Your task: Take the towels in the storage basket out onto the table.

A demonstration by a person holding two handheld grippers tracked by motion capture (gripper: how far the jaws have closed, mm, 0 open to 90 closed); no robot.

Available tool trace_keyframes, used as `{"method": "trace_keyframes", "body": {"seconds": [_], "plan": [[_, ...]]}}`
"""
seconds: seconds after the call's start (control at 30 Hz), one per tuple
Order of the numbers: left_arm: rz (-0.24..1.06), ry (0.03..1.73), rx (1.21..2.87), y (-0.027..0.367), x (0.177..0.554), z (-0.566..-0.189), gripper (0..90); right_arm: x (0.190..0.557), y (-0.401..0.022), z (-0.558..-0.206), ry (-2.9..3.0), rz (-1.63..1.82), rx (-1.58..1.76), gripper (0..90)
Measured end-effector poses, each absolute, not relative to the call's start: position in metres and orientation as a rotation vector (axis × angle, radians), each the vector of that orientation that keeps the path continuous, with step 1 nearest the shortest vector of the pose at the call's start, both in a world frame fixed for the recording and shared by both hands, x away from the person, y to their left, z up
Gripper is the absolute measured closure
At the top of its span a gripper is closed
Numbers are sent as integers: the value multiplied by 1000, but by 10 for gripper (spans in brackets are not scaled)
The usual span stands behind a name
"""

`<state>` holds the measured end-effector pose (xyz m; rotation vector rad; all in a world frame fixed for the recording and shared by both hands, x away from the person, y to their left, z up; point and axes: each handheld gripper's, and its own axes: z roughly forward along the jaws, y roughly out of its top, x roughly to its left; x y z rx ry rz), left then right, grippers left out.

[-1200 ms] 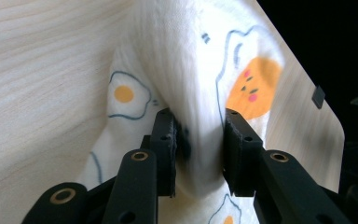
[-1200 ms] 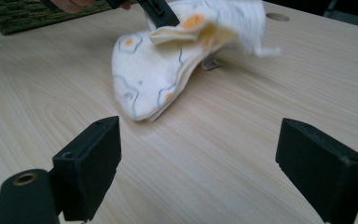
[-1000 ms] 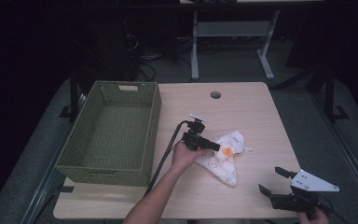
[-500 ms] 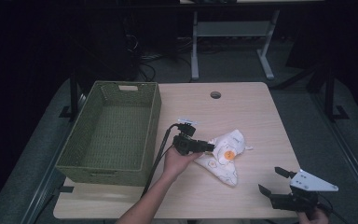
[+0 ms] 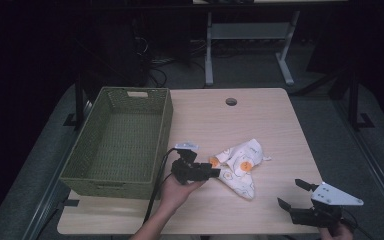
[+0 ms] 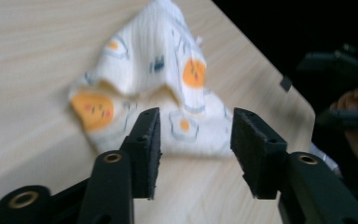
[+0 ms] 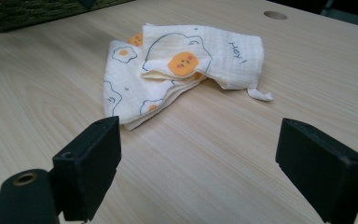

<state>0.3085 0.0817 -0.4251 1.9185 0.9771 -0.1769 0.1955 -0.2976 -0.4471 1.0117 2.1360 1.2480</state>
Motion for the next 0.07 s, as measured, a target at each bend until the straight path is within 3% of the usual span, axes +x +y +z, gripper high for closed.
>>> {"method": "trace_keyframes", "body": {"seconds": [0.07], "plan": [[-193, 971, 1896, 88, 300, -427, 500, 196, -297, -448, 2140, 1244, 1012, 138]]}}
